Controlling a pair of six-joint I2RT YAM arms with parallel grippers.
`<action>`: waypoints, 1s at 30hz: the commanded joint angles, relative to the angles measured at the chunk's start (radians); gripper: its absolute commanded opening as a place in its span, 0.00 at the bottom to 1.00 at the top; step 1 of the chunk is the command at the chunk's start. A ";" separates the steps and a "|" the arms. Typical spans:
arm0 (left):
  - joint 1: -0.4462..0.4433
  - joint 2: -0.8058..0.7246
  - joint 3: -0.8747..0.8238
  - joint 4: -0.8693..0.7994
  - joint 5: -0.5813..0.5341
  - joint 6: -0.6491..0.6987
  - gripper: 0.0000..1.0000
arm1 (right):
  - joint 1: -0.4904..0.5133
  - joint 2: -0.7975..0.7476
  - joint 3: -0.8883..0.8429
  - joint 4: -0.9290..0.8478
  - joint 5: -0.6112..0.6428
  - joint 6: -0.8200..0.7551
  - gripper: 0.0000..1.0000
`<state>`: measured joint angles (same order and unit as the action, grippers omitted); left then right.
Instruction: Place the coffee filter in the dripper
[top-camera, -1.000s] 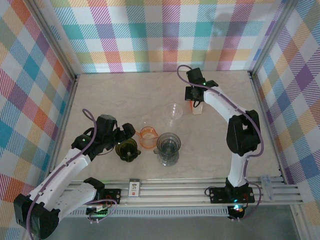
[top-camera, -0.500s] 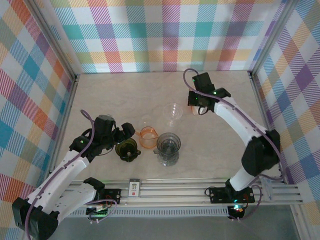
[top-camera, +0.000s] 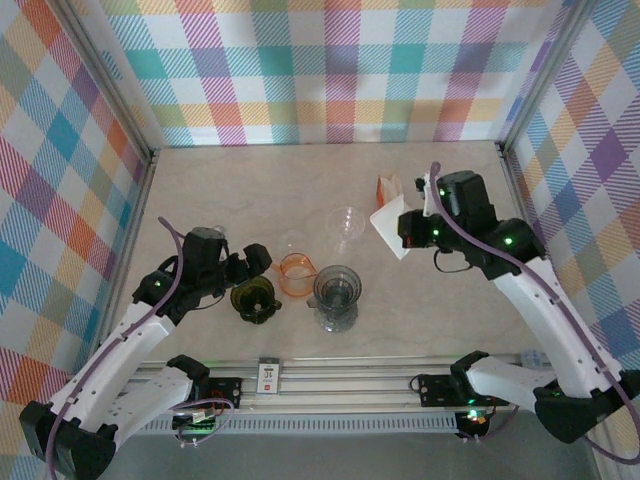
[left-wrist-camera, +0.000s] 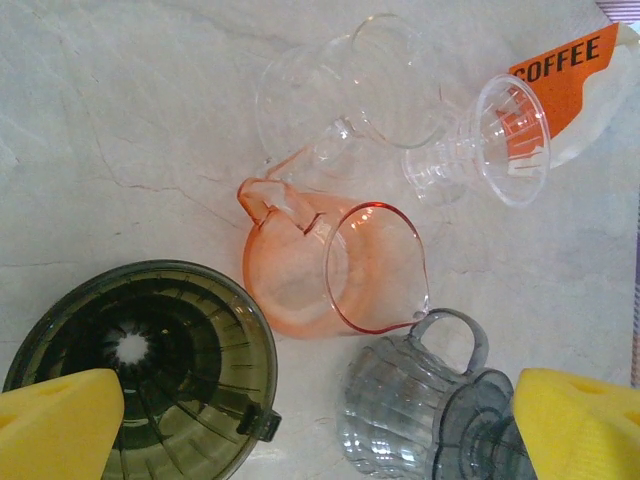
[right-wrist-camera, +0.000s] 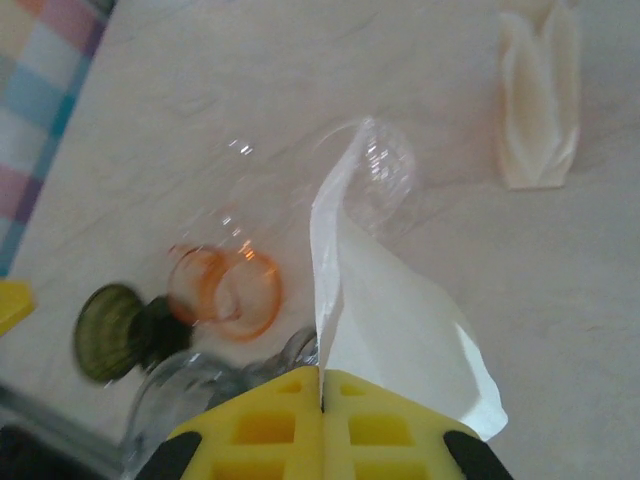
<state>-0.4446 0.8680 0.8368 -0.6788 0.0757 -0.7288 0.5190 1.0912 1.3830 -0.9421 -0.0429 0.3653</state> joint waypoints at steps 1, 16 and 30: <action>-0.006 -0.009 0.020 -0.038 0.029 -0.013 1.00 | 0.064 0.003 0.036 -0.172 -0.160 0.010 0.00; -0.006 -0.026 0.021 -0.050 0.055 -0.052 1.00 | 0.382 0.226 0.295 -0.457 0.057 -0.013 0.00; -0.006 -0.043 0.043 -0.053 0.078 -0.028 1.00 | 0.518 0.489 0.511 -0.568 0.181 -0.078 0.00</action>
<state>-0.4446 0.8398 0.8394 -0.7090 0.1322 -0.7692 1.0134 1.5436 1.8473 -1.4452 0.0944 0.3218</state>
